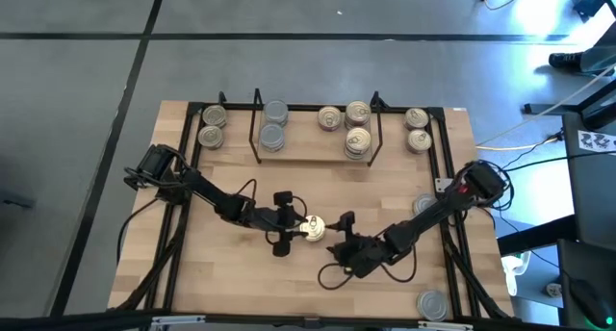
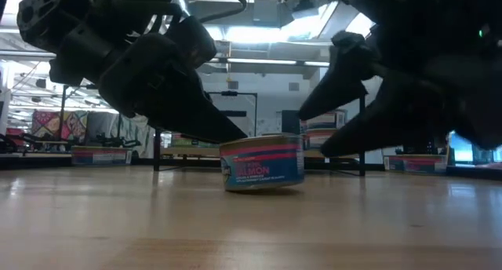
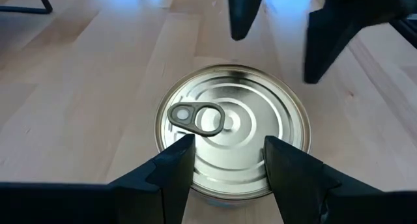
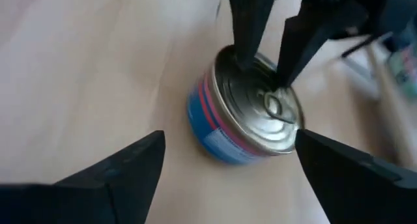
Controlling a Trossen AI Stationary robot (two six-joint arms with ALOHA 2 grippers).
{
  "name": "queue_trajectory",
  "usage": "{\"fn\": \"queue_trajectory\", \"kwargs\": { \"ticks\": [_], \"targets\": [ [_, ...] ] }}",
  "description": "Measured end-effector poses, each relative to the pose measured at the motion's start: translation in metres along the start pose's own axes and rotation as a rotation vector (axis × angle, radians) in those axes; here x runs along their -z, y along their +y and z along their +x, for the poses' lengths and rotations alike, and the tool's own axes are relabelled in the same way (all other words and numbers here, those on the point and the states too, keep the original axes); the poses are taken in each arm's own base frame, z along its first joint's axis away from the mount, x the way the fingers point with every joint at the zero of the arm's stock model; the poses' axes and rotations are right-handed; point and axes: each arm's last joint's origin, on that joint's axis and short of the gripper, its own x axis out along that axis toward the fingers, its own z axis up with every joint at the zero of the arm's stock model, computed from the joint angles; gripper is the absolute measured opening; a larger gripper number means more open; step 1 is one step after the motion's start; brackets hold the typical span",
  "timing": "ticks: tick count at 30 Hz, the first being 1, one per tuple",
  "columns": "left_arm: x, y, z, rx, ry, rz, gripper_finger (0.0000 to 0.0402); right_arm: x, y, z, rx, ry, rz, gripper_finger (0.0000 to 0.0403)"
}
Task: Stack canned seafood by type on shelf
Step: Stack the blue pink tuna can on top of the other blue pink tuna can on the shelf
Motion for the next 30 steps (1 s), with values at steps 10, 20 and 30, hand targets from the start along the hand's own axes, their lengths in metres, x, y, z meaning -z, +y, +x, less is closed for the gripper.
{"fn": "queue_trajectory", "kwargs": {
  "ticks": [10, 20, 30],
  "targets": [
    [0.001, 0.000, 0.000, 0.001, 0.004, 0.002, 0.0184, 0.006, 0.002, 0.019, 0.041, 0.006, -0.385, 0.0344],
    [0.001, 0.000, 0.000, 0.001, 0.005, 0.003, 0.0184, 0.009, -0.012, 0.032, -0.008, 0.029, -0.462, 0.0344],
    [0.001, 0.000, 0.000, 0.002, 0.005, 0.002, 0.0184, 0.015, -0.018, 0.044, -0.026, 0.052, -0.472, 0.0344]
  ]
}}
